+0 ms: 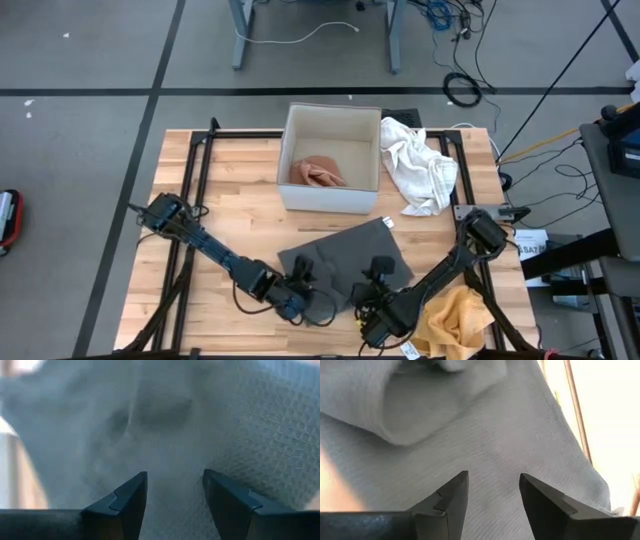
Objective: Fold towel
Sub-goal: Fold the gray towel
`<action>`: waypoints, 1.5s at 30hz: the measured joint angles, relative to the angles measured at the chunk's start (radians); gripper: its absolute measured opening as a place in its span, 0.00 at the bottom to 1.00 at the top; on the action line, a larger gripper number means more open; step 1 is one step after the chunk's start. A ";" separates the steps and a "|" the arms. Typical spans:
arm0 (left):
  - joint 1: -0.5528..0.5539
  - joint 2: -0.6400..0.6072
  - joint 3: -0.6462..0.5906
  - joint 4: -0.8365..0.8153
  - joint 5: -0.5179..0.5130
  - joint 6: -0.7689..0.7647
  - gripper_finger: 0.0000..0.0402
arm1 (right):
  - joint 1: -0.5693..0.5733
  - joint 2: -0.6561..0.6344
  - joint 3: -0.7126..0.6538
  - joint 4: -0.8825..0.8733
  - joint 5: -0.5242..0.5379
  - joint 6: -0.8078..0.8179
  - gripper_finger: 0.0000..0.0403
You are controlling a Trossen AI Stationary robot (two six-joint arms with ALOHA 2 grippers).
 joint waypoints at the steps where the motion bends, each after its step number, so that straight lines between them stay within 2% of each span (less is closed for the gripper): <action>1: 0.000 0.003 0.000 -0.027 0.009 -0.034 0.50 | -0.007 0.000 -0.013 -0.003 0.010 0.002 0.42; 7: 0.002 0.003 0.000 -0.057 -0.003 -0.128 0.50 | -0.081 0.001 -0.104 0.102 0.038 -0.030 0.42; 13: 0.011 0.025 0.000 -0.013 0.068 -0.140 0.50 | -0.174 0.001 -0.165 0.388 0.047 -0.268 0.42; 19: 0.013 0.054 0.003 0.040 0.083 -0.113 0.50 | -0.256 -0.006 -0.213 0.659 -0.048 -0.500 0.42; 22: 0.014 0.055 0.003 0.049 0.084 -0.095 0.50 | -0.284 -0.006 -0.222 0.725 -0.081 -0.572 0.42; 25: 0.017 0.056 0.003 0.051 0.088 -0.079 0.50 | -0.300 -0.015 -0.224 0.739 -0.100 -0.632 0.42; 27: 0.018 0.056 0.003 0.046 0.096 -0.077 0.50 | -0.306 -0.039 -0.225 0.690 -0.131 -0.638 0.42; 33: 0.011 0.056 0.003 -0.014 0.181 -0.046 0.50 | -0.286 -0.138 -0.227 0.430 -0.303 -0.596 0.42; 39: -0.010 0.056 0.002 -0.049 0.289 0.022 0.50 | -0.232 -0.190 -0.227 0.372 -0.500 -0.609 0.42; 41: -0.022 0.056 0.002 -0.051 0.309 0.055 0.50 | -0.219 -0.203 -0.227 0.392 -0.474 -0.622 0.42; 45: -0.035 0.056 0.002 -0.049 0.319 0.116 0.50 | -0.215 -0.214 -0.226 0.486 -0.342 -0.691 0.42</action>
